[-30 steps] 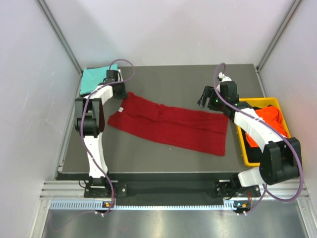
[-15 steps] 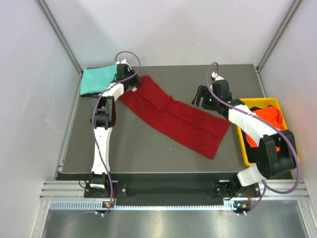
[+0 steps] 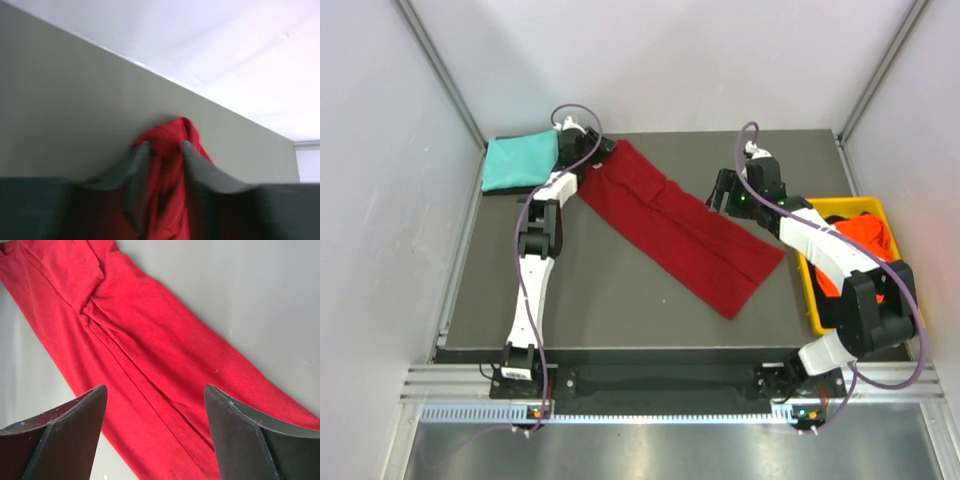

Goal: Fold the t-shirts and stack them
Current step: Fold the tshirt

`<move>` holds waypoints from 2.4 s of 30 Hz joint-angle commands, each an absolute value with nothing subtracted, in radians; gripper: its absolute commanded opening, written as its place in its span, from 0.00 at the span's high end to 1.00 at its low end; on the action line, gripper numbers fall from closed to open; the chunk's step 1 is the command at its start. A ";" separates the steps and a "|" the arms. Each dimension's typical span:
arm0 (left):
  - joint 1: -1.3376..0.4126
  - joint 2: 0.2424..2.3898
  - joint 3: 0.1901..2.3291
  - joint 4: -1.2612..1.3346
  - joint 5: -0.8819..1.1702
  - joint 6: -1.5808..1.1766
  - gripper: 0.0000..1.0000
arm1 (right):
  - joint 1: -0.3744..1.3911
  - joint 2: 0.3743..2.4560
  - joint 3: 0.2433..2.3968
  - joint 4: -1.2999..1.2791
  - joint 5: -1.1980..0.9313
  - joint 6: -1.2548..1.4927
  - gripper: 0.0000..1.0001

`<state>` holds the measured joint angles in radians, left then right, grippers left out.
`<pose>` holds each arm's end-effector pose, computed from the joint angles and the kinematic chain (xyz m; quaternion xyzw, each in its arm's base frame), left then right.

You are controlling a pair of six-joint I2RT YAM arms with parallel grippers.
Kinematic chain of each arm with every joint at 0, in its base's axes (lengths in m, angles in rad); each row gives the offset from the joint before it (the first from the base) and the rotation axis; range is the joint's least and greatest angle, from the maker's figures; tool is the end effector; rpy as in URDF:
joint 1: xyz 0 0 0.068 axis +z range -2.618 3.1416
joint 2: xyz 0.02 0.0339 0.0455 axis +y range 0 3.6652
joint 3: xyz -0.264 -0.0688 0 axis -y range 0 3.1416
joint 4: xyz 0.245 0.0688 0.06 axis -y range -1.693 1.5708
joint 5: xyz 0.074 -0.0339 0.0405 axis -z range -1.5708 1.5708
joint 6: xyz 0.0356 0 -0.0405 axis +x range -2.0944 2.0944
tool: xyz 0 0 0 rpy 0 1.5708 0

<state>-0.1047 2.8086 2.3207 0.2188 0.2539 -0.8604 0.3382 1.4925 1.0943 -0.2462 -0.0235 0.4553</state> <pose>0.6143 -0.0735 0.1091 -0.2198 0.7618 -0.3681 0.4856 0.3167 0.1123 0.2712 0.0471 0.8933 0.1823 0.4080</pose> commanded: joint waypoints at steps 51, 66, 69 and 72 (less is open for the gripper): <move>-1.092 1.735 0.906 0.176 -0.239 -1.555 0.50 | 0.123 0.940 0.983 -0.534 0.152 0.519 0.21; -1.143 1.862 0.962 0.134 -0.212 -1.609 0.51 | 0.103 0.939 0.965 -0.515 0.155 0.512 0.21; -1.146 1.870 0.960 0.129 -0.213 -1.626 0.53 | 0.101 0.937 0.959 -0.514 0.153 0.522 0.21; -1.152 1.871 0.962 0.124 -0.206 -1.632 0.57 | 0.101 0.934 0.956 -0.511 0.147 0.525 0.21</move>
